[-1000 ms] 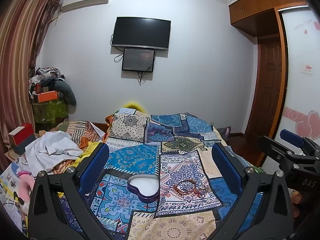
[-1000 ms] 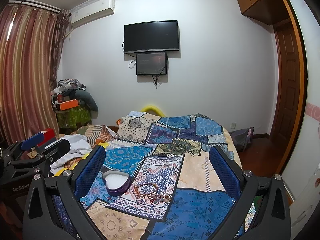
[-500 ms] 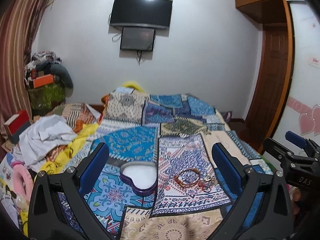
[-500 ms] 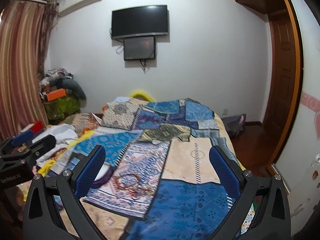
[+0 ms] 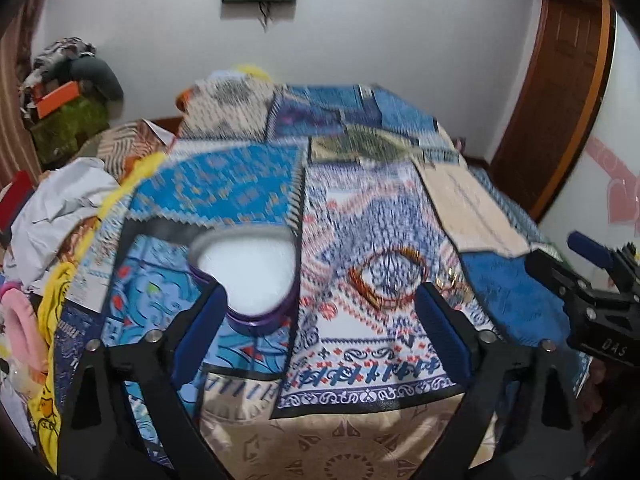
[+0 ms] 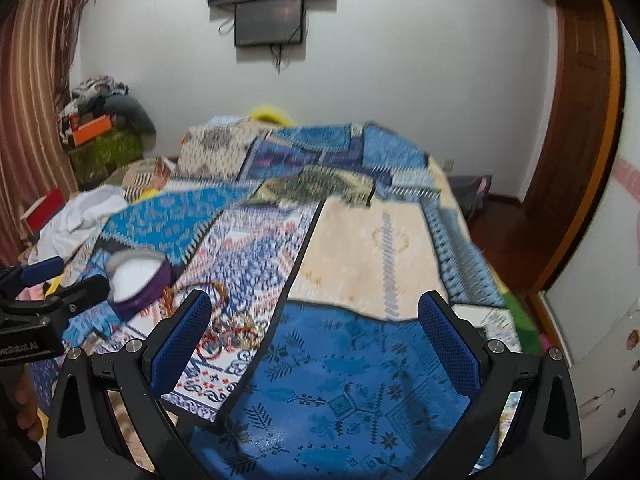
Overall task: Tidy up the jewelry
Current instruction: 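Move the left gripper to the red beaded bracelet and close on it, then lift the bracelet with the left gripper and carry it over the heart tin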
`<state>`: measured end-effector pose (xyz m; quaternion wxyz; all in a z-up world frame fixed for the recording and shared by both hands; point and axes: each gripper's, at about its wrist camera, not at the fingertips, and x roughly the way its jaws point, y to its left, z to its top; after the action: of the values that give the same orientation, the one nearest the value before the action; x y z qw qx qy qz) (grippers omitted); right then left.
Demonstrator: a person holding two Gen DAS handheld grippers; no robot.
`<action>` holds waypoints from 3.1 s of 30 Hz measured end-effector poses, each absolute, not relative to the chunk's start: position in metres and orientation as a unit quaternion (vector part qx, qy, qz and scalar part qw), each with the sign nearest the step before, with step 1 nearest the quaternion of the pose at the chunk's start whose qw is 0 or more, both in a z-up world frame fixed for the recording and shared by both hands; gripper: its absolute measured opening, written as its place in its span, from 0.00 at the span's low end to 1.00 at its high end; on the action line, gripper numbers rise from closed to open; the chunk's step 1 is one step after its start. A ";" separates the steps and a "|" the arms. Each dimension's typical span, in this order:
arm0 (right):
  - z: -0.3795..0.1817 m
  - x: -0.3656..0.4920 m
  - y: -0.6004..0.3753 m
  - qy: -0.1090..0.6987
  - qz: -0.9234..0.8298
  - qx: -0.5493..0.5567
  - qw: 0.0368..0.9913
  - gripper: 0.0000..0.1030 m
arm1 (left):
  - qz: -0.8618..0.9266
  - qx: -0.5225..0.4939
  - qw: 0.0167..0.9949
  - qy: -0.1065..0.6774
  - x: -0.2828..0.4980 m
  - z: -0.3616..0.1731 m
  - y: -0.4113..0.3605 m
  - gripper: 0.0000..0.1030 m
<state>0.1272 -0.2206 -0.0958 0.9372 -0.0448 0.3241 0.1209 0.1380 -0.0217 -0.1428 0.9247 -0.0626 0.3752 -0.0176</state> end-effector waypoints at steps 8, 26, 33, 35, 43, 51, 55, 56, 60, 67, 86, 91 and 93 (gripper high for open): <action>-0.121 0.148 -0.219 0.370 0.165 -0.025 0.914 0.69 | -0.064 -0.100 0.898 0.423 0.153 -0.169 -0.031 0.67; -0.129 0.170 -0.196 0.396 0.233 -0.017 0.888 0.33 | -0.087 -0.164 0.884 0.430 0.186 -0.177 -0.026 0.24; -0.141 0.173 -0.186 0.419 0.248 -0.031 0.873 0.25 | -0.079 -0.166 0.884 0.430 0.189 -0.182 -0.023 0.23; -0.143 0.174 -0.185 0.421 0.250 -0.034 0.871 0.23 | -0.080 -0.168 0.883 0.431 0.190 -0.184 -0.023 0.23; -0.147 0.175 -0.184 0.428 0.252 -0.038 0.867 0.09 | -0.079 -0.169 0.885 0.427 0.194 -0.187 -0.022 0.13; -0.139 0.172 -0.188 0.413 0.242 -0.027 0.878 0.08 | -0.058 -0.104 0.908 0.401 0.187 -0.183 -0.039 0.06; -0.133 0.171 -0.192 0.408 0.234 -0.016 0.882 0.08 | -0.059 -0.089 0.916 0.387 0.180 -0.171 -0.043 0.06; -0.131 0.170 -0.193 0.407 0.233 -0.015 0.883 0.08 | -0.061 -0.088 0.918 0.382 0.177 -0.166 -0.044 0.06; -0.115 0.164 -0.200 0.388 0.228 -0.008 0.893 0.08 | -0.069 -0.080 0.927 0.359 0.168 -0.146 -0.048 0.06; -0.092 0.153 -0.204 0.362 0.217 -0.002 0.907 0.08 | -0.074 -0.069 0.940 0.325 0.150 -0.114 -0.050 0.06; -0.054 0.136 -0.147 0.309 0.260 -0.016 0.915 0.08 | -0.030 -0.077 0.959 0.271 0.123 -0.076 0.013 0.06; -0.057 0.141 -0.122 0.309 0.277 -0.025 0.910 0.08 | -0.010 -0.077 0.960 0.268 0.125 -0.079 0.037 0.06; -0.058 0.142 -0.113 0.310 0.283 -0.027 0.907 0.08 | -0.004 -0.080 0.959 0.270 0.126 -0.082 0.045 0.06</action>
<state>0.1423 -0.1134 -0.0581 0.9072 -0.0270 0.3103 0.2829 0.1263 0.0453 -0.0820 0.9594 -0.0800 0.2704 -0.0041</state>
